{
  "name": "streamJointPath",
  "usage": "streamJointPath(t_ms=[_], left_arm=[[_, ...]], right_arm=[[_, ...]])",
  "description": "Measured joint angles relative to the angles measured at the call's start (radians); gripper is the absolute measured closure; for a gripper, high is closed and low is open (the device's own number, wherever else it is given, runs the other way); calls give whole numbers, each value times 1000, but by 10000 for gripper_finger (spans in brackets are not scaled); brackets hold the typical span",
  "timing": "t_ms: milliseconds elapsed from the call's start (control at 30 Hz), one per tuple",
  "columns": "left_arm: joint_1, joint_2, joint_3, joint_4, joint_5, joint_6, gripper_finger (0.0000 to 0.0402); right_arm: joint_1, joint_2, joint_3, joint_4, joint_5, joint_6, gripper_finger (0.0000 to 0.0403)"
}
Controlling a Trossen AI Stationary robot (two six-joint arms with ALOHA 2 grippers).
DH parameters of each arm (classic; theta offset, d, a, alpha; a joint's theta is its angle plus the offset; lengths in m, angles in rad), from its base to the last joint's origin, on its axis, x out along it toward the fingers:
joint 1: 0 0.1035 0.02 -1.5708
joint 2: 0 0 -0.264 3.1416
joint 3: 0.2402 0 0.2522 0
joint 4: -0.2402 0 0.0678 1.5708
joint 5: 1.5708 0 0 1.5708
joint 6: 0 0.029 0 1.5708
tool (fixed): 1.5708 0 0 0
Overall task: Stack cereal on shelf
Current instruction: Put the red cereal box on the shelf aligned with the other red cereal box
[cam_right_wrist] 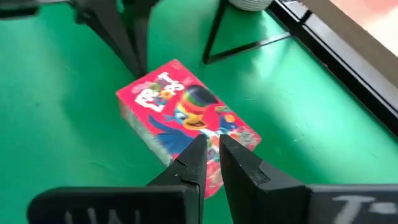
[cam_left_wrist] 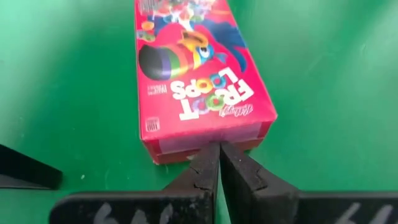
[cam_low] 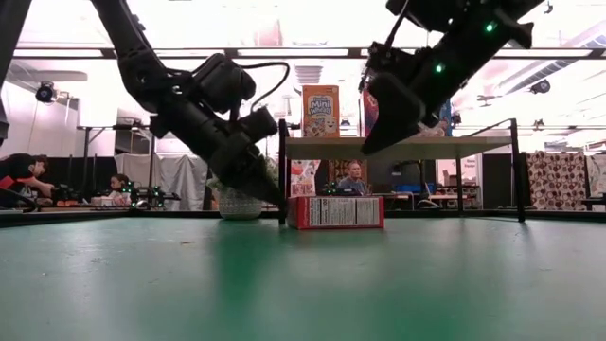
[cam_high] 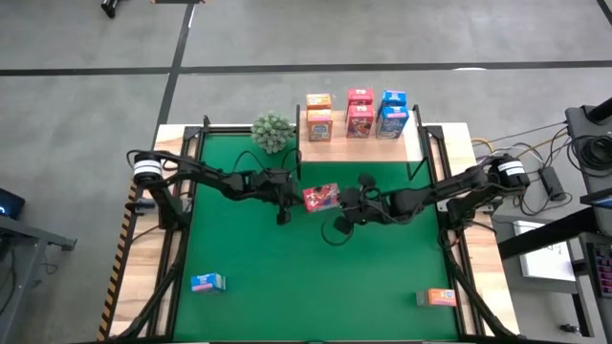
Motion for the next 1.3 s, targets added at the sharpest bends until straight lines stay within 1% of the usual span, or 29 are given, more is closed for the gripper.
streamJointPath(t_ms=[67, 200, 433, 533, 633, 767, 967, 1100, 1300], left_arm=[[0, -13, 0, -6, 0, 0, 401], [-1, -27, 1, -8, 4, -4, 401], [-3, -41, 2, -44, 13, -39, 401], [-5, -50, 2, -78, 13, -57, 401], [-9, -64, 2, -101, 13, -66, 401], [-14, -76, 2, -109, 13, -78, 401], [-14, -83, 2, -115, 12, -96, 401], [-14, -83, 2, -122, 11, -111, 401], [-14, -102, 1, -175, 11, -122, 401]], right_arm=[[-15, 3, -13, 5, 0, -5, 378], [-34, 36, -47, 70, -5, -22, 392], [-62, 126, -52, 128, -4, -24, 394], [-60, 145, -52, 130, -9, 6, 394], [-47, 146, -51, 133, -52, 33, 394], [-15, 145, -50, 135, -71, 89, 394], [46, 145, -50, 185, -187, 188, 394], [81, 138, -35, 179, -198, 217, 394], [80, 133, -17, 177, -195, 180, 394]])
